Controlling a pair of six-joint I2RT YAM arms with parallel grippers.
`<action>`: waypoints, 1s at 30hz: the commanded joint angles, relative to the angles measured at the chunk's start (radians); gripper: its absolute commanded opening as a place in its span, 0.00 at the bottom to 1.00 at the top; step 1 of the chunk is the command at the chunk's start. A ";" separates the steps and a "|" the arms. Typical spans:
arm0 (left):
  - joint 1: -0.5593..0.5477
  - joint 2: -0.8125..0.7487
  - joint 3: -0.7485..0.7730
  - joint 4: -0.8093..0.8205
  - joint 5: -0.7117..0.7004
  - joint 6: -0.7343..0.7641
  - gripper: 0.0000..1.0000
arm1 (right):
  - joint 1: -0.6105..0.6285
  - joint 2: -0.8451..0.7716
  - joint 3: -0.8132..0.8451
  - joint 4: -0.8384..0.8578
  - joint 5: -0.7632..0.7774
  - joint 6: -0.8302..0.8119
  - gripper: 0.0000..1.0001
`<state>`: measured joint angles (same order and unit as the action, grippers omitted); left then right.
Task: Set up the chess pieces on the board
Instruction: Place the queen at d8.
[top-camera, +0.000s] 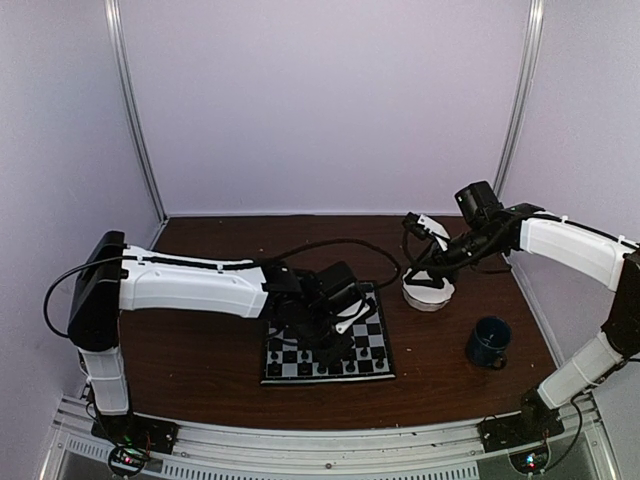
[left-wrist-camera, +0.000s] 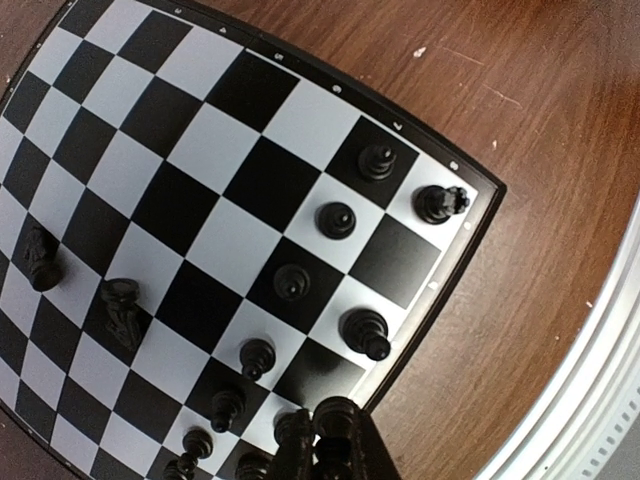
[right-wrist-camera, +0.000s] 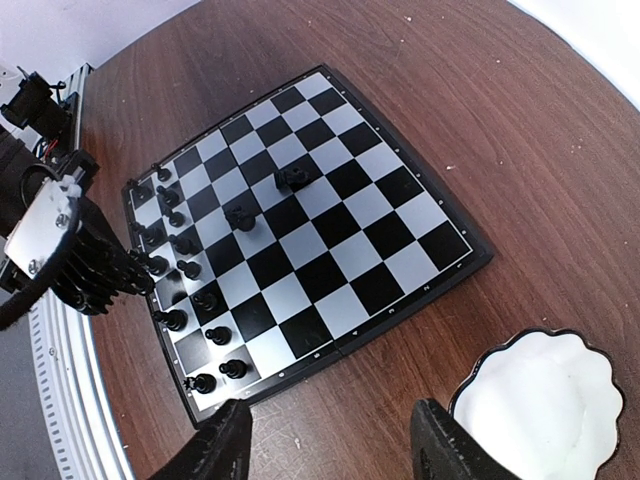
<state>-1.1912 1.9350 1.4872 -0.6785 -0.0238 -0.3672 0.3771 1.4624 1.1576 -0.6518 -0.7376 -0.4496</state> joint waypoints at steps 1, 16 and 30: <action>0.002 0.012 0.025 0.004 -0.014 0.013 0.09 | -0.003 0.010 0.003 0.015 -0.009 -0.015 0.57; 0.002 0.040 0.025 0.021 -0.023 0.030 0.09 | -0.002 0.014 0.004 0.013 -0.008 -0.019 0.57; 0.002 0.064 0.025 0.050 -0.032 0.037 0.09 | -0.003 0.025 0.004 0.010 -0.006 -0.021 0.57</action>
<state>-1.1912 1.9827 1.4872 -0.6746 -0.0467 -0.3447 0.3763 1.4796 1.1576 -0.6521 -0.7376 -0.4644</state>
